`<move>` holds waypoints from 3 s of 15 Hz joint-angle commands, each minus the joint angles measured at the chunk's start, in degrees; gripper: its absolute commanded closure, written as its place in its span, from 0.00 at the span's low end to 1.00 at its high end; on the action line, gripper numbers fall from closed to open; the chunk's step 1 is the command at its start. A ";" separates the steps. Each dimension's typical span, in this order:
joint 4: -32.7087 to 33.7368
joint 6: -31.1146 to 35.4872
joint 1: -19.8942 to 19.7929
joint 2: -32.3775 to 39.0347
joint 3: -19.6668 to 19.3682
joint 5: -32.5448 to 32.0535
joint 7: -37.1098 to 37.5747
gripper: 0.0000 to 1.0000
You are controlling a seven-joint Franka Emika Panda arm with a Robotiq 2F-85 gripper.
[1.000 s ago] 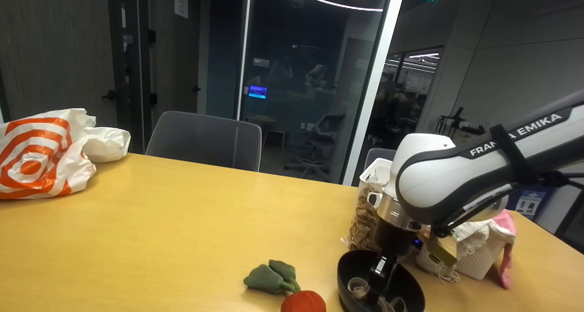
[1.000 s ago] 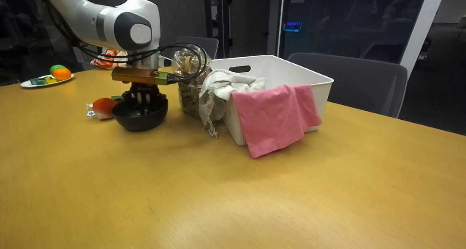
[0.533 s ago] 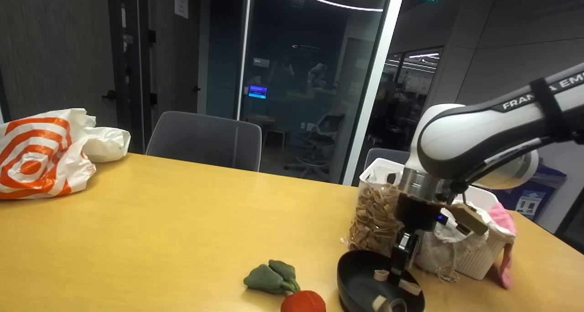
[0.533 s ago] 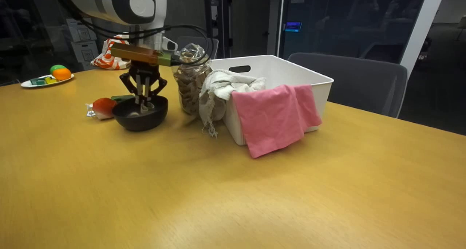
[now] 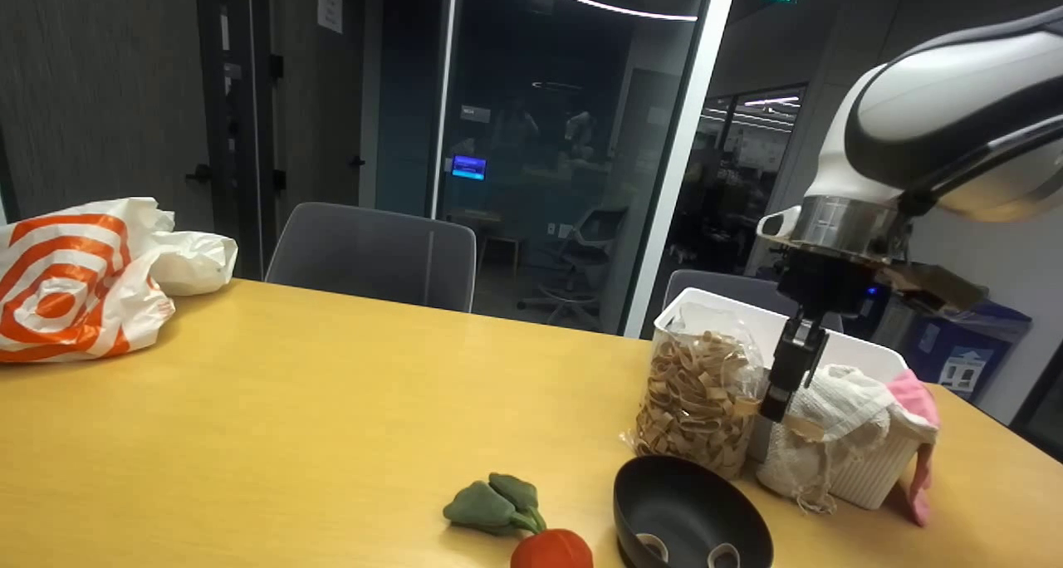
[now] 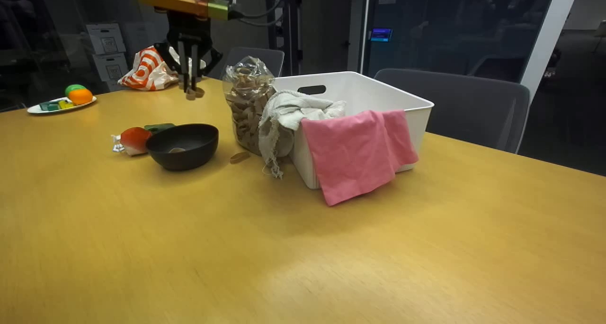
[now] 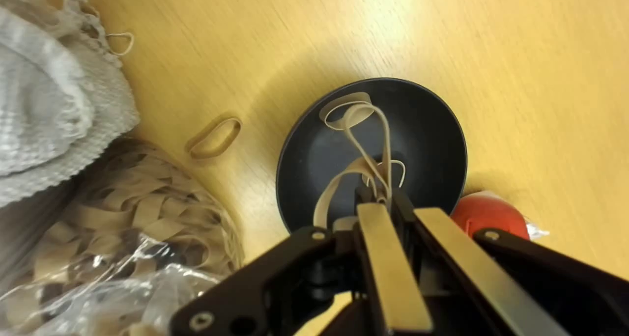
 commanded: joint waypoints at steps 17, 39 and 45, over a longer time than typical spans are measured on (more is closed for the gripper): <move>18.80 9.98 2.89 13.38 0.31 -32.08 13.35 0.87; 15.18 -10.83 1.86 9.24 0.69 -9.06 3.22 0.00; 6.72 -5.22 2.68 12.29 2.56 0.87 3.64 0.00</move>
